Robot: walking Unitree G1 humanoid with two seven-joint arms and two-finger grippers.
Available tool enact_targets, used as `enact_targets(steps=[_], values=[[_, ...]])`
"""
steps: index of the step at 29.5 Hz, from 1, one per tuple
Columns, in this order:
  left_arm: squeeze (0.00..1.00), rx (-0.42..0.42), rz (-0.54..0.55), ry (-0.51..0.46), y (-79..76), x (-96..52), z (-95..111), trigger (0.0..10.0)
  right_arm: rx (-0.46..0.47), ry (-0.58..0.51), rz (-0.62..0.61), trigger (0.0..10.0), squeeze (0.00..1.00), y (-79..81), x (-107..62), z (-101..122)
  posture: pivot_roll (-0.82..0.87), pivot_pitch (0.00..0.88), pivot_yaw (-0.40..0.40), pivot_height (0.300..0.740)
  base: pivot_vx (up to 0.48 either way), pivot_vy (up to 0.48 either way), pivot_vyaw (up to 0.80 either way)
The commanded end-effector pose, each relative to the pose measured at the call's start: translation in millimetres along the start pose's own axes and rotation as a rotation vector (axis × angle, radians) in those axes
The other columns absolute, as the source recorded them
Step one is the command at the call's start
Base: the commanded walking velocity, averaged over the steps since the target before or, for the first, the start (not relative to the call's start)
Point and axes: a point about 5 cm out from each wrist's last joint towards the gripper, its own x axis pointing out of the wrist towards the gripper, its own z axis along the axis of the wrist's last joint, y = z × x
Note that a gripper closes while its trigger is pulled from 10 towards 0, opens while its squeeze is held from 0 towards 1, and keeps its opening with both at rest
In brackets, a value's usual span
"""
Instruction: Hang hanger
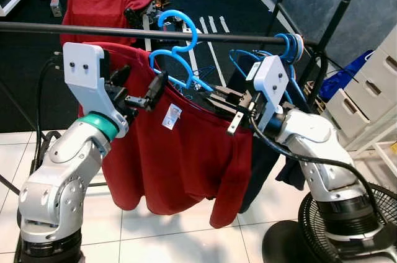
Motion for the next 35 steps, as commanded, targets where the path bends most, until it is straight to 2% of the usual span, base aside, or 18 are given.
enact_targets(steps=[1, 7, 9, 10, 13, 14, 17, 18, 19, 20, 21, 24, 28, 35], values=[[0.0, 0.01, 0.016, 0.016, -4.3, 1.9, -6, 10.0, -0.022, -0.044, -0.006, 10.0, 0.0, -1.9, -0.4, 9, 0.0, 0.058, 0.048, 0.74, 0.0, 0.0, 0.0], [0.0, 0.041, 0.048, 0.019, -14.0, 6.5, -13, 10.0, -0.019, -0.048, 0.003, 10.0, 0.0, 0.1, 1.8, 10, 0.0, 0.059, 0.046, 0.74, 0.0, 0.0, 0.0], [0.0, 0.041, 0.048, 0.019, -14.0, 6.5, -13, 10.0, -0.019, -0.048, 0.003, 10.0, 0.0, 0.1, 1.8, 10, 0.0, 0.059, 0.046, 0.74, 0.0, 0.0, 0.0], [0.0, 0.051, 0.105, 0.014, -10.5, 9.2, -14, 9.6, -0.019, -0.048, 0.007, 10.0, 0.0, 0.7, 1.7, 10, 0.0, 0.058, 0.045, 0.74, 0.0, 0.0, 0.0], [0.0, 0.051, 0.105, 0.014, -10.5, 9.2, -14, 9.6, -0.019, -0.048, 0.007, 10.0, 0.0, 0.7, 1.7, 10, 0.0, 0.058, 0.045, 0.74, 0.0, 0.0, 0.0], [0.0, 0.052, 0.165, 0.008, -5.5, 11.6, -14, 8.2, -0.018, -0.047, 0.013, 10.0, 0.0, 1.8, 1.4, 11, -0.01, 0.058, 0.044, 0.74, 0.0, 0.0, 0.0], [0.0, 0.052, 0.165, 0.008, -5.5, 11.6, -14, 8.2, -0.018, -0.047, 0.013, 10.0, 0.0, 1.8, 1.4, 11, -0.01, 0.058, 0.044, 0.74, 0.0, 0.0, 0.0], [0.0, 0.044, 0.2, 0.004, -0.2, 12.2, -12, 4.2, -0.016, -0.04, 0.015, 10.0, 0.0, 3.1, 0.1, 9, 0.0, 0.057, 0.046, 0.74, 0.0, 0.0, 0.0], [0.0, 0.052, 0.231, 0.001, 5.3, 11.7, -10, 3.4, -0.013, -0.035, 0.016, 10.0, 0.0, 3.9, -0.9, 8, 0.0, 0.057, 0.046, 0.74, 0.0, 0.0, 0.0], [0.0, 0.052, 0.231, 0.001, 5.3, 11.7, -10, 3.4, -0.013, -0.035, 0.016, 10.0, 0.0, 3.9, -0.9, 8, 0.0, 0.057, 0.046, 0.74, 0.0, 0.0, 0.0], [0.0, 0.058, 0.263, 0.005, 10.7, 10.9, -10, 0.0, -0.011, -0.033, 0.016, 10.0, 0.0, 4.5, -1.6, 7, 0.0, 0.056, 0.047, 0.74, 0.0, 0.0, 0.0], [0.0, 0.053, 0.32, 0.009, 18.1, 10.1, -11, 0.0, -0.008, -0.035, 0.017, 10.0, 0.0, 5.6, -1.8, 7, 0.0, 0.055, 0.045, 0.74, 0.0, 0.0, 0.0], [0.0, 0.047, 0.357, -0.002, 19.7, 10.6, -10, 0.0, -0.006, -0.036, 0.023, 10.0, 0.0, 7.1, -1.3, 6, 0.0, 0.053, 0.046, 0.74, 0.0, 0.0, 0.0], [0.0, 0.098, 0.419, -0.014, 27.2, 9.3, -11, 0.0, -0.004, -0.027, 0.038, 10.0, 0.0, 9.2, -2.0, 5, 0.01, 0.049, 0.046, 0.74, 0.0, 0.0, 0.0]])
